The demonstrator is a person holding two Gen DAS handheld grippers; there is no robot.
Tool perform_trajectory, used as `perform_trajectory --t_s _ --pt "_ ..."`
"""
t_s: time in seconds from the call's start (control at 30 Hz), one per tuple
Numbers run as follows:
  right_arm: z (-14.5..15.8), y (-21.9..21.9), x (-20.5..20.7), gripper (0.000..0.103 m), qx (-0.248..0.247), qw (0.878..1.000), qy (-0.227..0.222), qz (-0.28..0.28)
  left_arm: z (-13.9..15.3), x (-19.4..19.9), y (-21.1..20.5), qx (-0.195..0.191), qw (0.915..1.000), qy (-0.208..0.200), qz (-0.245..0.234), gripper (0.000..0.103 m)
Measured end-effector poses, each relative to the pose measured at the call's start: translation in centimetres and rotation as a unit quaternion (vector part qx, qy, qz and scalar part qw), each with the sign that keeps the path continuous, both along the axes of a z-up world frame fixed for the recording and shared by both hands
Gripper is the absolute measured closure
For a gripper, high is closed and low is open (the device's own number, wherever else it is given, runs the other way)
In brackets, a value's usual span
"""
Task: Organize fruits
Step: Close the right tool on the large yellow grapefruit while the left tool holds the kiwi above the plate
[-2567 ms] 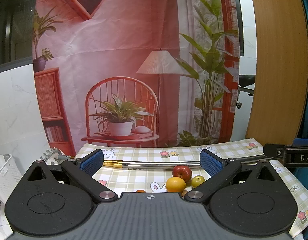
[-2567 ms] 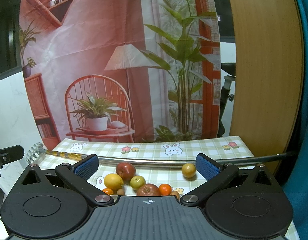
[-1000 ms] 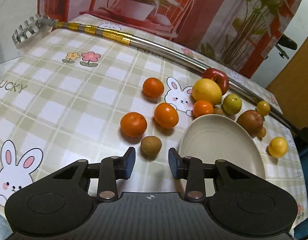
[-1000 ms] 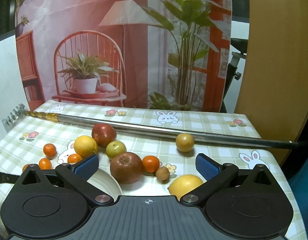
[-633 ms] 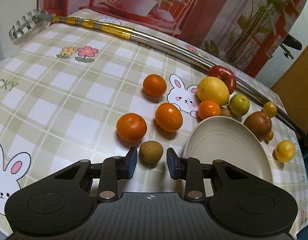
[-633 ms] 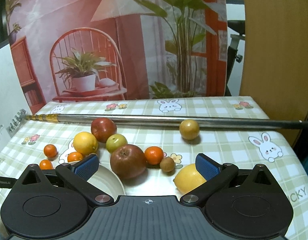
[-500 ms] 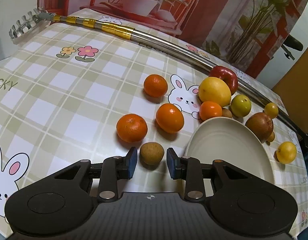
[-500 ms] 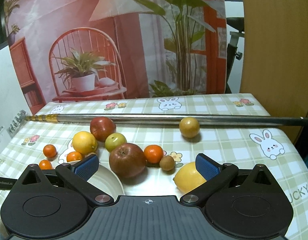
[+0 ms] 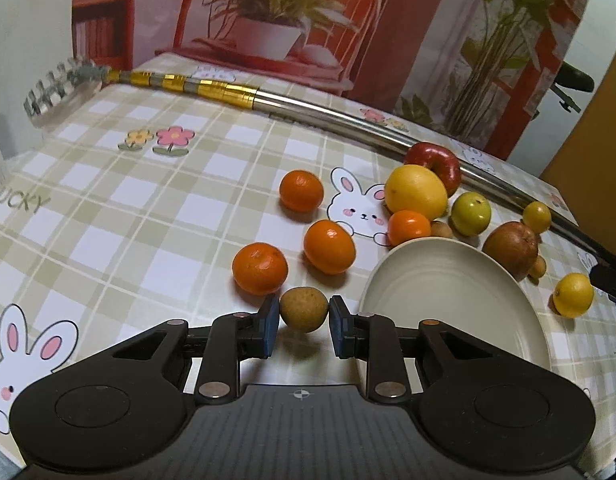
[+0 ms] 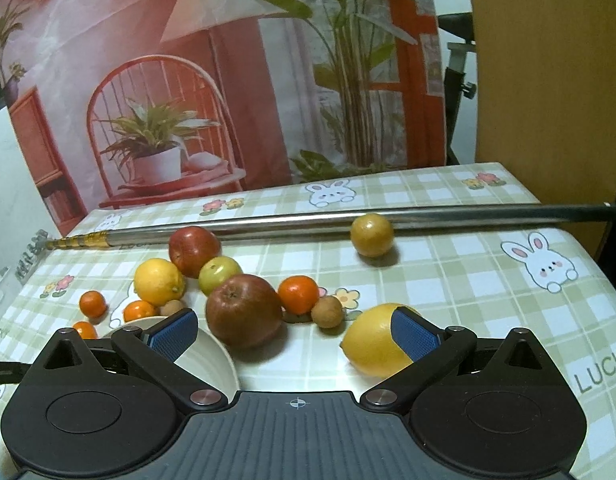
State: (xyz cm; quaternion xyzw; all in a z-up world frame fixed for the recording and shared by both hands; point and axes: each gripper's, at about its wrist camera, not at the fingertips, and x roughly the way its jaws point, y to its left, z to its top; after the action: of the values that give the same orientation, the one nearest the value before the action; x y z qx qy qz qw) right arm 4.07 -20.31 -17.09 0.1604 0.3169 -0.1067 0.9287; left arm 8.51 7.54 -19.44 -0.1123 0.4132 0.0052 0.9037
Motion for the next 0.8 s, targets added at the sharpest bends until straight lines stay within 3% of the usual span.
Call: perform_trajectory --t_s 0.17,0.43,0.67,0.8 --pt "-1.2 -0.8 -0.8 0.000 -0.014 1.000 -0.016 -0.016 1.7 -0.7 -1.1 0.019 0.9992 -0.034 -0.011 0.075" --pt "-4.1 -1.1 -1.4 0.002 -0.126 0.991 -0.042 -0.018 1.9 -1.6 -3.9 0.041 0.9959 -0.055 -0.059 0.075" --pt "-5.5 -2.5 -0.1 0.007 -0.118 0.992 -0.040 -0.019 1.7 -1.7 -3.8 0.033 0.9959 -0.058 -0.061 0.075" --pt "-6.2 -2.4 0.6 0.017 -0.113 0.993 -0.022 -0.010 1.5 -1.8 -4.0 0.030 0.9962 -0.054 -0.060 0.075"
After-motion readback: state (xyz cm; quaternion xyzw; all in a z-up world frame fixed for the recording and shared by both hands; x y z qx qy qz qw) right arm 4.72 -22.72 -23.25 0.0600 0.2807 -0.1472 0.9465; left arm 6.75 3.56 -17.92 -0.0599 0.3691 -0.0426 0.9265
